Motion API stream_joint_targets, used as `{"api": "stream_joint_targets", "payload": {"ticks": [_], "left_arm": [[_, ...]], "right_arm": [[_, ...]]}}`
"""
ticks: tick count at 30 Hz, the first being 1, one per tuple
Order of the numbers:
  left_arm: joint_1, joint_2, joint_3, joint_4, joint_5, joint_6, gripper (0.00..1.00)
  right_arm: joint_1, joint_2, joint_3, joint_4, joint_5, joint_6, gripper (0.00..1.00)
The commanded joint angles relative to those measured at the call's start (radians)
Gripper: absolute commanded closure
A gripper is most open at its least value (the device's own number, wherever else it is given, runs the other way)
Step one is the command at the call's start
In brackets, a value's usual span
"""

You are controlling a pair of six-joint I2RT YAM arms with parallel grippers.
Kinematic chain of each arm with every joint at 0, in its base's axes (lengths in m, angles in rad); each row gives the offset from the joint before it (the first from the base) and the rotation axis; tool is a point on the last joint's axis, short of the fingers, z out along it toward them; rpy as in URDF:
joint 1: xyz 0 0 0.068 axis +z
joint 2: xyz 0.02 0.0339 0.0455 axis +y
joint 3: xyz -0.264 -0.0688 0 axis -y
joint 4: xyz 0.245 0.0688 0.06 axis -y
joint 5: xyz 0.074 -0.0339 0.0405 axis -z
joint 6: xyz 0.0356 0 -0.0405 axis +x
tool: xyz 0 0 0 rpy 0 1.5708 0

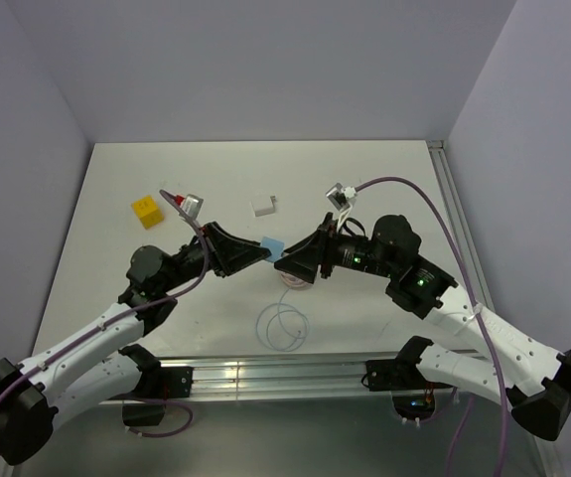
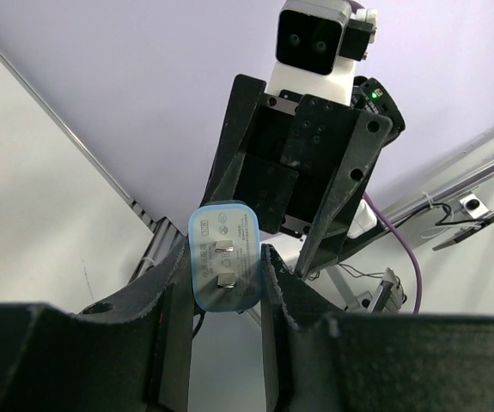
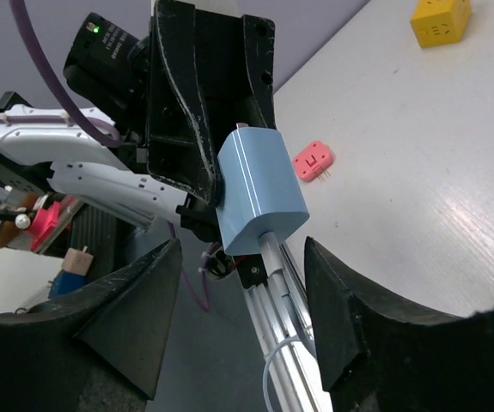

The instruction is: Insert the plug

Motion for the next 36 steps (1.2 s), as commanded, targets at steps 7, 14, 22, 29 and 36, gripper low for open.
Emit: {"api": "stream_joint_targets", "payload": {"ticks": [7, 14, 22, 29, 36], "left_arm": [[-0.014, -0.05, -0.031, 0.136, -0.044, -0.015, 1.0], [-0.032, -0.083, -0.025, 0.066, -0.093, 0.146, 1.0], [-0.064, -0.134, -0.057, 0.084, -0.22, 0.532, 0.99], [-0.081, -0.07, -0.085, 0.312, -0.239, 0.795, 1.0], [-0.095, 0.07, -0.065, 0.563, -0.159, 0.855, 1.0]], "right_arm": [[-0.008, -0.015, -0.028, 0.087, 0.048, 0.066, 0.35], [-0.019, -0.047, 0.069, -0.198, 0.255, 0.208, 0.22], [-0.033, -0.128, 0.114, -0.291, 0.301, 0.435, 0.02], [-0.034, -0.079, 0.083, -0.107, 0.159, 0.691, 0.03], [-0.022, -0.01, 0.097, -0.033, 0.18, 0.839, 0.09]]}}
